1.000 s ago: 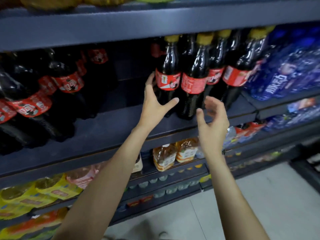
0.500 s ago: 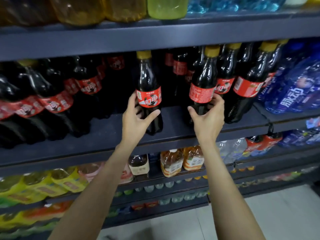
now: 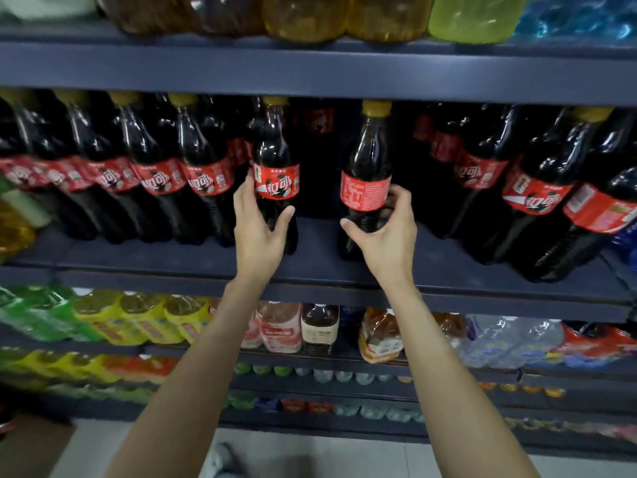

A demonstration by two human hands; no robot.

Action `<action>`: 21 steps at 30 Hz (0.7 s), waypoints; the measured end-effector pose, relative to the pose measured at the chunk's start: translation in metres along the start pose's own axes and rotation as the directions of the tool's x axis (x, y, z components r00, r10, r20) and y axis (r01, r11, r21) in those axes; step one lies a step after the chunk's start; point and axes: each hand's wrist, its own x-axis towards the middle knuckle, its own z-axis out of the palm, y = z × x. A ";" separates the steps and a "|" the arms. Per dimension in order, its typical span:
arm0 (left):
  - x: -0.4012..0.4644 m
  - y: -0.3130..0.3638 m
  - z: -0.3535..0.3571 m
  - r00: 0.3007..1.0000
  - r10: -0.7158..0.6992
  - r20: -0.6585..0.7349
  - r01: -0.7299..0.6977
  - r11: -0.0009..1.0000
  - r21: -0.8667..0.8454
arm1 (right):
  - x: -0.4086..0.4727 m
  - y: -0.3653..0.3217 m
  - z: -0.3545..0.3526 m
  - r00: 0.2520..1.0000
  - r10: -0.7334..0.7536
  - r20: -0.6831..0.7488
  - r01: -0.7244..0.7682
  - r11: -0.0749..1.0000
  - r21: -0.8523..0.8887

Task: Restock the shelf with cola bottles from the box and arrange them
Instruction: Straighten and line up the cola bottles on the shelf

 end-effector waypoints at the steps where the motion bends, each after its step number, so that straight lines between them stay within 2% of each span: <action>1: 0.000 -0.002 -0.002 1.000 0.013 -0.003 -0.013 1.000 0.023 | 0.003 0.000 0.005 1.000 0.000 0.012 0.000 1.000 0.014; 5: -0.002 -0.003 -0.009 0.994 0.105 -0.035 -0.096 0.975 0.201 | 0.013 0.000 0.026 0.999 0.020 0.038 -0.021 0.999 0.042; 10: -0.007 0.000 0.000 0.961 0.267 -0.078 -0.208 0.876 0.435 | 0.011 -0.004 0.038 0.999 0.033 -0.018 -0.030 0.991 0.127; 15: -0.005 -0.006 -0.007 0.962 0.252 -0.103 -0.173 0.860 0.480 | 0.004 0.006 0.032 0.996 -0.040 0.079 0.024 0.980 0.196; 21: 0.001 -0.012 -0.018 0.936 0.340 -0.091 -0.239 0.803 0.547 | 0.012 0.013 0.015 0.974 -0.125 0.189 0.106 0.988 0.108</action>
